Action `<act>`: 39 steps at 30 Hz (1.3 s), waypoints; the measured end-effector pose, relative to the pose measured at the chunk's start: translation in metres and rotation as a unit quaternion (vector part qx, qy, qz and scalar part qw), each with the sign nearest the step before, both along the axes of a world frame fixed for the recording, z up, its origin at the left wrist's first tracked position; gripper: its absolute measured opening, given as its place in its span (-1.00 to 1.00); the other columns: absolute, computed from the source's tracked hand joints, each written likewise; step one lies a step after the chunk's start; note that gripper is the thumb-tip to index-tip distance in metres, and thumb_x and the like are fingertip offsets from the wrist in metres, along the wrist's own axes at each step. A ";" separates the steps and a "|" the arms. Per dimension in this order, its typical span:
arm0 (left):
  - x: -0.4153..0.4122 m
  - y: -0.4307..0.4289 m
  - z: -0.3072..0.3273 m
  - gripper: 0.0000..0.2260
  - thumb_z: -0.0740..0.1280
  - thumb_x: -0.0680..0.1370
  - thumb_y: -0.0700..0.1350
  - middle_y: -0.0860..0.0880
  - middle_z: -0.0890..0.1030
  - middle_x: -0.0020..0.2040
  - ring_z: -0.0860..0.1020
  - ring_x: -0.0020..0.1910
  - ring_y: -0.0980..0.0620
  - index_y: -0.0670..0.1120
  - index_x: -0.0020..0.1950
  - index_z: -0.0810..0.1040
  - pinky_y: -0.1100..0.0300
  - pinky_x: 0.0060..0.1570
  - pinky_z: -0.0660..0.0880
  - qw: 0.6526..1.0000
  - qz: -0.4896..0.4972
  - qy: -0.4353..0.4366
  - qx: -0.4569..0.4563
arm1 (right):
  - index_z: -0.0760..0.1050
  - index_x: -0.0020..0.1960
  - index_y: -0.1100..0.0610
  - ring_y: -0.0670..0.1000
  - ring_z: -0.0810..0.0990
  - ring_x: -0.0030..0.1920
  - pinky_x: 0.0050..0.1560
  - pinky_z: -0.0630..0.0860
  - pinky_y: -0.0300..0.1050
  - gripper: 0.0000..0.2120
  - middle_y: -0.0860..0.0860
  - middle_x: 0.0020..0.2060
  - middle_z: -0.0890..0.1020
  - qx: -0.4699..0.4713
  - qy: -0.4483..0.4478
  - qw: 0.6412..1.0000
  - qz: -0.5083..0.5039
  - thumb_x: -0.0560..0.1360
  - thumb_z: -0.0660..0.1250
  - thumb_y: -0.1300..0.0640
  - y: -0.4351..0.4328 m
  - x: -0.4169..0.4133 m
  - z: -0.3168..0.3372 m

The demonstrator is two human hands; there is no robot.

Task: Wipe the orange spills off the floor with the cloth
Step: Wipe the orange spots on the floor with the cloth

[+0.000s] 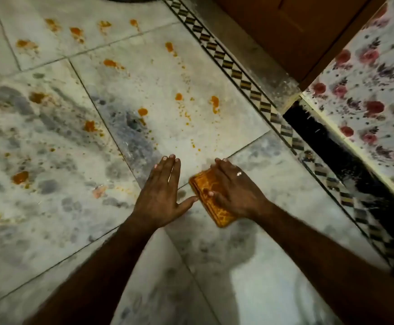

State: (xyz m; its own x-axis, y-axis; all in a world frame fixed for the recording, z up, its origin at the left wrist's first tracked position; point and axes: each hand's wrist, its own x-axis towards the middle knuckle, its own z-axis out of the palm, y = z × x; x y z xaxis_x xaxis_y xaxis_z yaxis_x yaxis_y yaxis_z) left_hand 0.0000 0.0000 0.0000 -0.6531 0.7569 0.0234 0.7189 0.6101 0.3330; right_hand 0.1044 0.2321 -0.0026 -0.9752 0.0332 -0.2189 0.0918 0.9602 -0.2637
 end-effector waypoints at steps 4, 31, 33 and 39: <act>0.003 -0.008 -0.025 -0.08 0.04 0.53 0.44 -0.27 0.17 0.60 0.11 0.61 -0.21 -0.28 0.59 0.15 -0.16 0.55 0.12 0.999 0.027 -0.011 -0.037 | 0.20 0.62 0.18 0.19 0.10 0.64 0.61 0.05 0.15 -0.28 0.18 0.62 0.19 0.076 -0.001 0.996 0.052 0.66 -0.03 -0.28 -0.007 0.007 -0.023; 0.017 0.007 -0.081 -0.25 0.14 0.61 0.26 -0.23 0.17 0.61 0.13 0.61 -0.16 -0.27 0.59 0.17 -0.16 0.55 0.13 0.989 0.115 0.089 -0.007 | 0.10 0.66 0.04 0.08 0.12 0.64 0.58 0.07 0.29 -0.37 0.02 0.65 0.17 0.109 0.057 0.992 -0.014 0.68 -0.08 -0.22 0.015 -0.096 -0.049; 0.016 0.007 -0.081 -0.25 0.16 0.60 0.25 -0.23 0.17 0.61 0.14 0.61 -0.15 -0.27 0.59 0.18 -0.16 0.55 0.13 0.989 0.116 0.088 -0.006 | 0.08 0.67 0.04 0.08 0.09 0.65 0.59 0.05 0.26 -0.37 0.02 0.65 0.15 0.104 0.058 0.991 -0.058 0.68 -0.10 -0.23 0.020 -0.087 -0.050; 0.016 0.009 -0.081 -0.27 0.21 0.60 0.21 -0.24 0.18 0.61 0.15 0.60 -0.16 -0.27 0.58 0.19 -0.19 0.53 0.18 0.987 0.125 0.096 0.010 | 0.12 0.66 0.10 0.15 0.16 0.63 0.56 0.11 0.30 -0.36 0.09 0.64 0.18 0.123 0.078 0.985 -0.087 0.67 0.00 -0.20 -0.027 -0.033 -0.056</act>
